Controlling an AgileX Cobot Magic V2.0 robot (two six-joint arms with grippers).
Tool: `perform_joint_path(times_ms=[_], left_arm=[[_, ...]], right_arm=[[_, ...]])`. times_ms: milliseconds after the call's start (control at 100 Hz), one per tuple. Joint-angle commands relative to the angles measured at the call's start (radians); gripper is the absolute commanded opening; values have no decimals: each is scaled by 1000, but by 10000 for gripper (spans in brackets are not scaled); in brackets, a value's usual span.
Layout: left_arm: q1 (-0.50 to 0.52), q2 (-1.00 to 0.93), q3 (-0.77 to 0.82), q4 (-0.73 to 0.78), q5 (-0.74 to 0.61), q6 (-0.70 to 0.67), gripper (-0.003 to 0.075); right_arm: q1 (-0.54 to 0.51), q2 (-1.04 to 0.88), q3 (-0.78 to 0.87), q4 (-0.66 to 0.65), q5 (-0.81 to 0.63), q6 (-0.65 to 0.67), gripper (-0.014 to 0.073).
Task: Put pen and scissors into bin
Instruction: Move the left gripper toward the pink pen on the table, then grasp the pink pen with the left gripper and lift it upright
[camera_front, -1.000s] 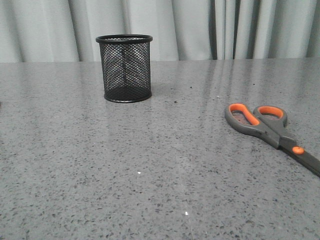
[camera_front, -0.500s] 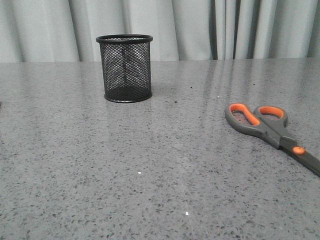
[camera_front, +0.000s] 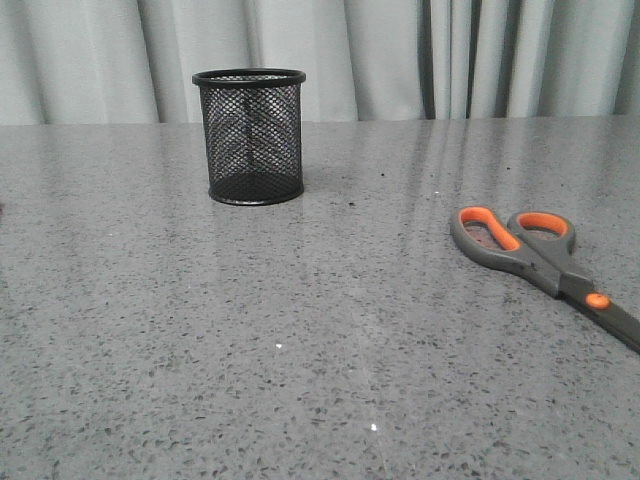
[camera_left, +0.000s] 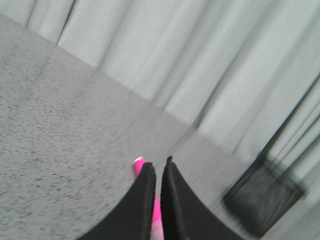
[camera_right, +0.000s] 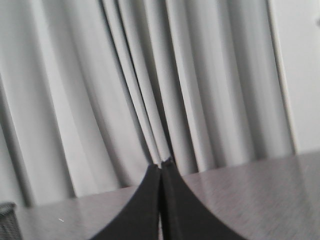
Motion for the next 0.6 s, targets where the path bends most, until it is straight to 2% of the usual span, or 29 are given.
perform_joint_path(times_ms=[0, 80, 110, 250, 320, 330, 470, 540, 590], left_arm=[[2, -31, 43, -156, -110, -7, 0], [-3, -31, 17, -164, -90, -5, 22], [-7, -30, 2, -149, -66, 4, 53], [-31, 42, -121, 58, 55, 35, 267], [-41, 121, -198, 144, 102, 35, 345], [-44, 140, -214, 159, 111, 35, 353], [-52, 363, -379, 256, 242, 51, 358], [-52, 487, -461, 263, 319, 59, 346], [-52, 575, -518, 264, 372, 59, 317]], right_arm=[[-5, -14, 8, 125, -29, 63, -69], [-5, -14, -17, 164, -3, 63, -68], [-5, -14, -33, 164, 2, 63, -68], [-2, 41, -168, 158, 174, 63, -53], [8, 105, -240, 137, 263, 63, 21], [11, 119, -253, 137, 269, 63, 54], [53, 281, -376, 131, 378, 26, 283], [79, 365, -432, 131, 455, -8, 330], [94, 420, -463, 131, 501, -11, 329]])
